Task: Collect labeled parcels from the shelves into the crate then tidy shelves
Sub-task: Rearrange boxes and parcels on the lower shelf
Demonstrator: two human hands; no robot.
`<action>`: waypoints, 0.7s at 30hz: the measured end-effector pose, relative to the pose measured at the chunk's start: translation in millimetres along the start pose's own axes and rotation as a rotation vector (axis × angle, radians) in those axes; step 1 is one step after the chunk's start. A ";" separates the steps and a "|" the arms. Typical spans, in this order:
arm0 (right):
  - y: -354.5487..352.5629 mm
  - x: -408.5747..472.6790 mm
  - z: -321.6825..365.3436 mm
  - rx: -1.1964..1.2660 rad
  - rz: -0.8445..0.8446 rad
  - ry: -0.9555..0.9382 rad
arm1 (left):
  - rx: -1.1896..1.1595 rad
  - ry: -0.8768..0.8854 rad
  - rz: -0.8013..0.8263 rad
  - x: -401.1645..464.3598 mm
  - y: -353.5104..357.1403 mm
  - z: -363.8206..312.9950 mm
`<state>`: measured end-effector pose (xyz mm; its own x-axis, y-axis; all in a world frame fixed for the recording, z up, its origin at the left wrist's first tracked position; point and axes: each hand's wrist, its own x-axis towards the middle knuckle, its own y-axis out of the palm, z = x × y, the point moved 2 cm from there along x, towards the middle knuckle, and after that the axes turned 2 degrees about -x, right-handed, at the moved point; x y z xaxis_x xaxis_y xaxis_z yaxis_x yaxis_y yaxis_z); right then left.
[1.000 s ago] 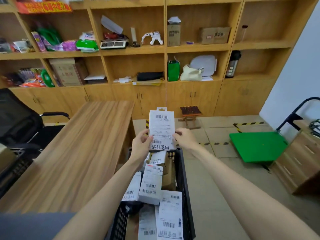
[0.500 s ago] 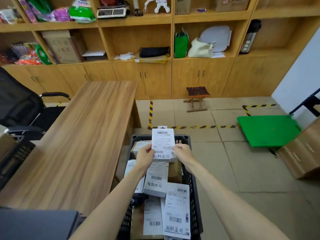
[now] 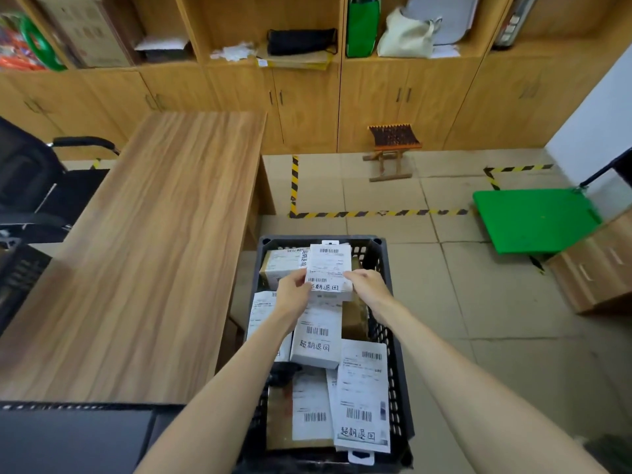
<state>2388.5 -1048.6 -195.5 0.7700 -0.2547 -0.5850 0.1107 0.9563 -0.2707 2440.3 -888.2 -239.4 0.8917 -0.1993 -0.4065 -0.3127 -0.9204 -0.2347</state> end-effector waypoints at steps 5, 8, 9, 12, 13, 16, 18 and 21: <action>10.1 11.3 -2.7 0.014 0.006 -0.013 | 0.020 -0.006 0.008 13.9 -3.0 13.1; 12.7 15.8 -2.3 0.025 0.002 -0.021 | 0.042 0.000 0.017 22.0 -2.6 18.1; 12.7 16.6 -1.2 0.031 0.000 -0.023 | 0.037 -0.001 0.020 25.8 -2.2 20.8; 12.9 22.5 1.5 0.037 0.000 -0.037 | 0.039 -0.003 0.031 33.6 -0.7 21.1; 13.2 24.8 1.9 0.036 0.003 -0.038 | 0.051 0.002 0.028 36.9 0.1 22.0; 13.1 29.8 3.4 0.029 0.007 -0.038 | 0.084 -0.011 0.005 44.3 2.0 21.7; 12.8 31.3 5.7 0.022 0.007 -0.036 | 0.094 -0.033 0.006 48.7 3.5 24.1; 13.0 33.3 8.6 0.027 0.024 -0.024 | 0.106 -0.034 0.013 47.8 4.3 22.4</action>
<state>2420.9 -1043.4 -211.8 0.7876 -0.2287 -0.5721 0.1091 0.9657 -0.2358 2474.2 -894.2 -279.6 0.8762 -0.1983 -0.4392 -0.3590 -0.8766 -0.3203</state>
